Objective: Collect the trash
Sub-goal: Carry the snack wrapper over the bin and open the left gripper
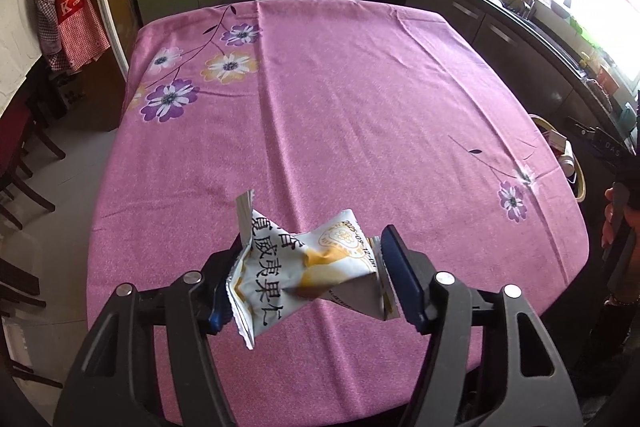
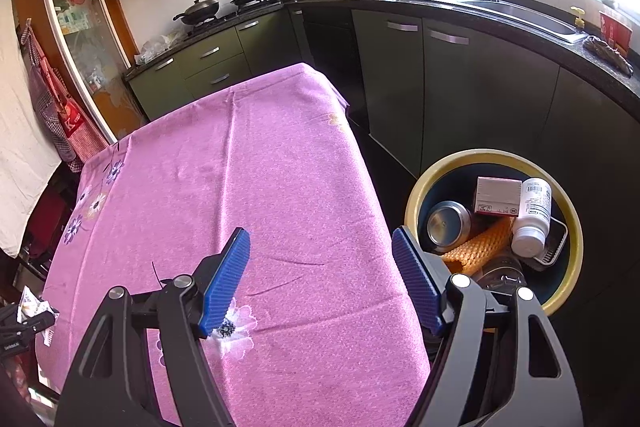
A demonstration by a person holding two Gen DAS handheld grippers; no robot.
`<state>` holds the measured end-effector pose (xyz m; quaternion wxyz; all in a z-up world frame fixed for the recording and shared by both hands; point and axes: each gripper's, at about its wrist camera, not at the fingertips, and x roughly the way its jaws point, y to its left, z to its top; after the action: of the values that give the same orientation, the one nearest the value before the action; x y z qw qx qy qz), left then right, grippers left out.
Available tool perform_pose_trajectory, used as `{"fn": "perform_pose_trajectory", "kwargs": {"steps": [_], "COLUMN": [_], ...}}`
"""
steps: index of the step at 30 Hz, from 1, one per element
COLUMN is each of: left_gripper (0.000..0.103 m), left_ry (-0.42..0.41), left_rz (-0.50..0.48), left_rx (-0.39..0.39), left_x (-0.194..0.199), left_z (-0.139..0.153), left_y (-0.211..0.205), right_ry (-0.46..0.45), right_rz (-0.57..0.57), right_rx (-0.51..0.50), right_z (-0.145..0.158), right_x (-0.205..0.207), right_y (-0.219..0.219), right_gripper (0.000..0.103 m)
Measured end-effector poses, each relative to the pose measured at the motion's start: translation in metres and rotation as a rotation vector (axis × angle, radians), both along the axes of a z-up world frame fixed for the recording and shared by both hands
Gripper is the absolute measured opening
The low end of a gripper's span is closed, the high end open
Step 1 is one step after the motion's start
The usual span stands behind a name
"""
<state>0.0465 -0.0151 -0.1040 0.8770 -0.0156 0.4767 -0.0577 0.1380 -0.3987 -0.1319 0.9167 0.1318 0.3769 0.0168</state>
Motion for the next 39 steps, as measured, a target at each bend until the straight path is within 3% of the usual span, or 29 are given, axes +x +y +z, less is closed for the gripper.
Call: {"fn": "perform_pose_trajectory", "kwargs": {"steps": [6, 11, 19, 29, 34, 39], "left_gripper": [0.062, 0.062, 0.062, 0.062, 0.062, 0.065], "left_ry": [-0.035, -0.053, -0.034, 0.099, 0.197, 0.246], "left_rz": [-0.121, -0.293, -0.605, -0.958, -1.006, -1.005], "left_rx": [-0.002, -0.014, -0.048, -0.119, -0.102, -0.085], "left_x": [0.016, 0.040, 0.089, 0.135, 0.149, 0.158], "left_z": [0.017, 0.029, 0.035, 0.004, -0.032, -0.055], "left_y": [-0.033, -0.084, -0.209, -0.397, -0.462, -0.482], "right_ry": [-0.030, -0.066, -0.077, -0.045, -0.040, -0.035], "right_rz": [-0.022, -0.128, -0.356, -0.503, -0.538, -0.560], "right_rx": [-0.003, -0.028, -0.052, 0.002, 0.019, 0.029], "right_z": [0.009, 0.024, 0.031, 0.004, -0.004, -0.009], "right_x": [-0.007, -0.024, -0.064, -0.098, -0.107, -0.112], "right_y": [-0.009, -0.043, -0.125, -0.195, -0.214, -0.224], "right_gripper": [0.073, 0.073, 0.073, 0.073, 0.073, 0.073]}}
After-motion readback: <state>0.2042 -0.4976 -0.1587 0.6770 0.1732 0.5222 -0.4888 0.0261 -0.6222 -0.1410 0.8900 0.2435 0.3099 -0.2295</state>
